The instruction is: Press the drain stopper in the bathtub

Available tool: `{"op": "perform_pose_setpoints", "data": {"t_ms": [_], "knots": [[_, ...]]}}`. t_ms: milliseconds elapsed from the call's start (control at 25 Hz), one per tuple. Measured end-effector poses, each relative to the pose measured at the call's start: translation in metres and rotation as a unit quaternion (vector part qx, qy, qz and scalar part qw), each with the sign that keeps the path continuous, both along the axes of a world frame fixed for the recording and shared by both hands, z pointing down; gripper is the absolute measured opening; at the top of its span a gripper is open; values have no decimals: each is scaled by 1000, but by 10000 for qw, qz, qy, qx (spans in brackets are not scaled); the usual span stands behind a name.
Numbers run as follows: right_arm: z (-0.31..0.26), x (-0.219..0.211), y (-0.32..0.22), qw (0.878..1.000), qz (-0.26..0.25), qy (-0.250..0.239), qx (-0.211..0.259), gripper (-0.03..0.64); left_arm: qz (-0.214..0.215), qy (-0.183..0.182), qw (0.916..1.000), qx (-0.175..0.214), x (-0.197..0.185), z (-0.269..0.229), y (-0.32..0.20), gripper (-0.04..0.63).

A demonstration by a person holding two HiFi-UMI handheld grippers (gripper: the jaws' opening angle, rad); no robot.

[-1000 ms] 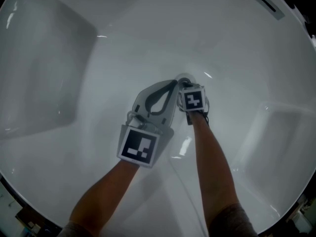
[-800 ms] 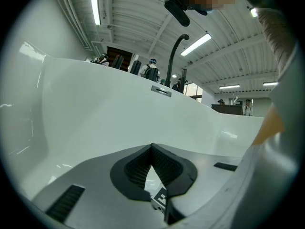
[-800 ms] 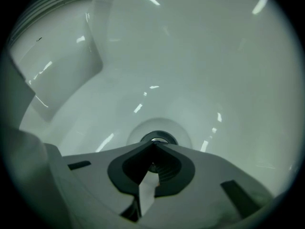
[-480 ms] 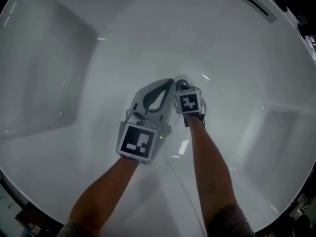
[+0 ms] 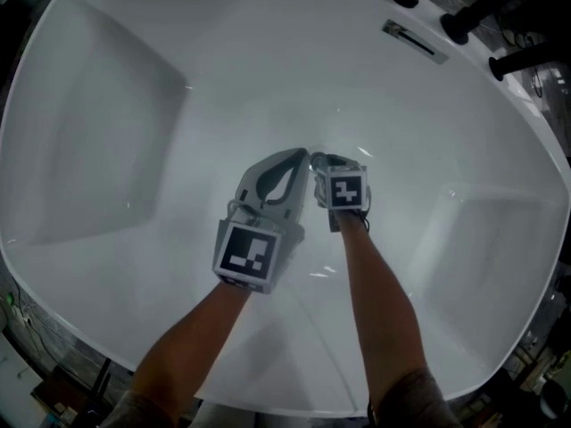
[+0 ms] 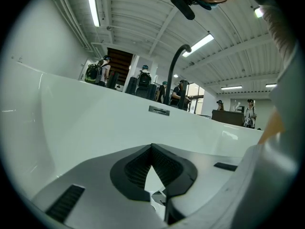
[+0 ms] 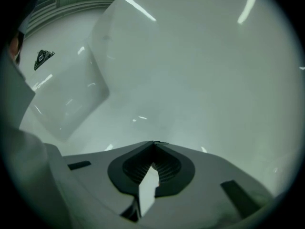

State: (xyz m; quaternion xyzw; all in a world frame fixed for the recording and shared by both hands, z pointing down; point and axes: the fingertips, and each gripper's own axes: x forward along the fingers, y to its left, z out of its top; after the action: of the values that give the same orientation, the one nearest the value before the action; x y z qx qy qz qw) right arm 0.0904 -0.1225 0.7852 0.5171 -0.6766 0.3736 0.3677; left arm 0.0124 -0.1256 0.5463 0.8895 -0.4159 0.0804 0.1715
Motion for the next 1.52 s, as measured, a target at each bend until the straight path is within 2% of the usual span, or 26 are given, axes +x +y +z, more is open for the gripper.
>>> {"op": "perform_pose_setpoints", "data": {"t_ms": [400,680,960,1200,1520], "knots": [[-198,11,-5,9952,160,-308,919,0,-137,151,9998,66,9,-151,22,2],[-365,7,8,9791,234,-555,1945,0,-218,145,9995,159,6,-262,48,2],[-530,-10,57,9519,-21,-922,2922,0,-179,191,9991,323,-2,-362,94,2],[-656,-32,114,9187,-375,-1163,3756,0,152,177,9977,642,-4,-433,133,2],[-783,-17,174,8804,-123,-1744,4407,0,577,297,9929,993,-6,-530,180,2]]}}
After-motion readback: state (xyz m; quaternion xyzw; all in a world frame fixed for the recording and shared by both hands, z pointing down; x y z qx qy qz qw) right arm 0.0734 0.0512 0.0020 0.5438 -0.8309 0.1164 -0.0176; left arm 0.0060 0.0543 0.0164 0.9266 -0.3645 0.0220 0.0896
